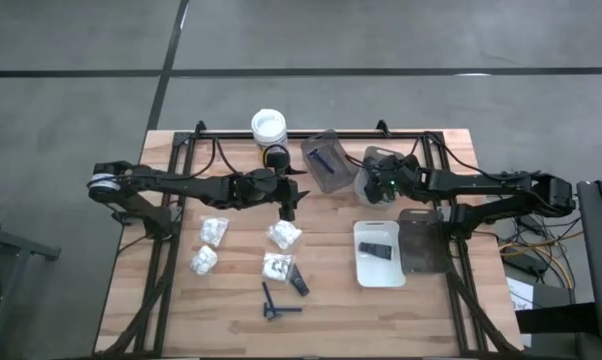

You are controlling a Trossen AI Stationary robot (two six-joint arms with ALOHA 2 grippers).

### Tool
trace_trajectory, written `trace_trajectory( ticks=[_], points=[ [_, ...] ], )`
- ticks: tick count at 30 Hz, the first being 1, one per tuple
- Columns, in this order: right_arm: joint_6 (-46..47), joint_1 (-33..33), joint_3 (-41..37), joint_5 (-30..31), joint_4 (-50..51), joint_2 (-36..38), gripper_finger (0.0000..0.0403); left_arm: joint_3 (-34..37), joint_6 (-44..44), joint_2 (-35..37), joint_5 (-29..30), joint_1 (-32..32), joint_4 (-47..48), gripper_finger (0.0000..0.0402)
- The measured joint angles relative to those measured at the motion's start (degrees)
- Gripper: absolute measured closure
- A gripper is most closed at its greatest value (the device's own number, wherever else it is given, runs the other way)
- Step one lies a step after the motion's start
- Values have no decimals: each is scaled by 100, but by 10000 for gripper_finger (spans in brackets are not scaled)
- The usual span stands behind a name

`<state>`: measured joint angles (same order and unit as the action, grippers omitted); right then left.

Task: Pick & Place Travel size toiletries
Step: Put the white cotton pack into the bottom black bin

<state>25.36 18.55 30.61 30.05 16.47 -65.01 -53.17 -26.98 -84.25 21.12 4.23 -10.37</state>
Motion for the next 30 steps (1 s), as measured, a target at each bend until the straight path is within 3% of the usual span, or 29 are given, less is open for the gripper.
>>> trace_trajectory(
  ticks=[11,19,30],
  points=[
    [32,-4,2,-776,-238,21,110,-2,395,0,-4,-134,212,135],
    [314,-47,2,-985,-295,99,101,-4,745,0,-4,-420,540,135],
    [319,-460,7,-1279,-1031,232,133,-4,954,2,-7,-849,694,135]
  ],
)
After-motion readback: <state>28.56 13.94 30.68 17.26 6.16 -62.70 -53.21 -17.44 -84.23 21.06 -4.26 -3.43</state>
